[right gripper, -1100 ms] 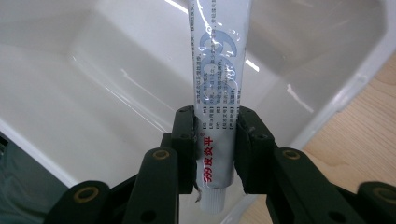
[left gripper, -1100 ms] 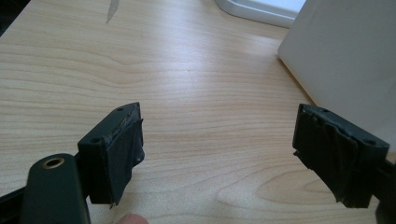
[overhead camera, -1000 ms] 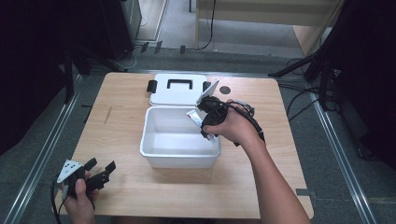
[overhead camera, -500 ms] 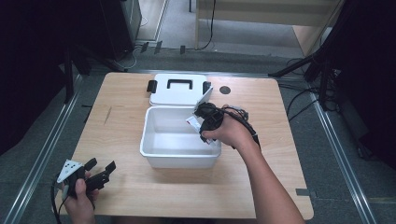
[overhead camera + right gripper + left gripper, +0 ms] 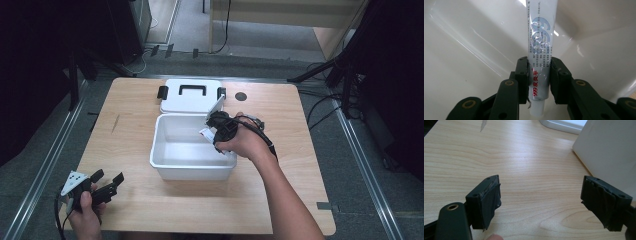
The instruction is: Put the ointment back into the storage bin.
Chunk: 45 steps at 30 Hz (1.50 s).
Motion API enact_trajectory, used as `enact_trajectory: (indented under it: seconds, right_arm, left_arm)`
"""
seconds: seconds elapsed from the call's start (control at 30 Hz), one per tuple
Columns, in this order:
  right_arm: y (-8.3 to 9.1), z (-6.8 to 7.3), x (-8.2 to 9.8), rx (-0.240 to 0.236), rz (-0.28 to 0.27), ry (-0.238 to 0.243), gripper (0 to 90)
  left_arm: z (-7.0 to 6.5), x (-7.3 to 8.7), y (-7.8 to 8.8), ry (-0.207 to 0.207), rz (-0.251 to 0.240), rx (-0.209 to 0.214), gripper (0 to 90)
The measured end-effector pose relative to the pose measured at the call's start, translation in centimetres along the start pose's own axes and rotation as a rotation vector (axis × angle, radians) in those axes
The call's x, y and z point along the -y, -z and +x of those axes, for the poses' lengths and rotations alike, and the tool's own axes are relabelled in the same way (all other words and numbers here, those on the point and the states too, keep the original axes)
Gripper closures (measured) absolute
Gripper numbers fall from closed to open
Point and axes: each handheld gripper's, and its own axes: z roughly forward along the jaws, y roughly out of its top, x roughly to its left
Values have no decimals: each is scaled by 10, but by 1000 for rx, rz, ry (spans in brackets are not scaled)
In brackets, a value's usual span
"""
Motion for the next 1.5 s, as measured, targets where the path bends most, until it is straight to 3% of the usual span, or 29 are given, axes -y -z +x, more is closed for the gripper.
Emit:
enact_trajectory:
  seconds: [0.23, 0.77, 0.9, 0.97, 1.03, 1.13, 1.2, 1.23, 1.27, 1.5]
  right_arm:
    - [-1, 3, 0, 36, 7, 24, 728]
    - [2, -2, 2, -11, -22, 22, 684]
    - [9, -4, 3, -16, -78, 37, 589]
    - [16, -5, 6, -31, -130, 39, 484]
    - [18, -6, 7, -42, -139, 39, 445]
    - [26, -5, 11, -39, -191, 70, 338]
    - [36, -2, 17, -17, -249, 103, 183]
    - [36, -2, 17, -17, -249, 103, 183]
    - [42, 0, 21, -19, -259, 100, 126]
    - [55, -9, 35, -12, -283, 54, 69]
  left_arm:
    - [0, 0, 0, -1, -3, 0, 170]
    - [0, 0, 0, 0, -2, 1, 169]
    - [0, 0, 0, 0, -2, 1, 169]
    - [0, 0, 0, 1, -2, 1, 169]
    - [0, 0, 0, 1, -2, 1, 169]
    - [0, 0, 0, 1, -2, 1, 170]
    - [0, 0, 0, 3, -4, 2, 169]
    - [0, 0, 0, 1, -5, 0, 169]
    - [0, 0, 0, 1, -5, 1, 169]
    - [0, 0, 0, 1, -4, 1, 170]
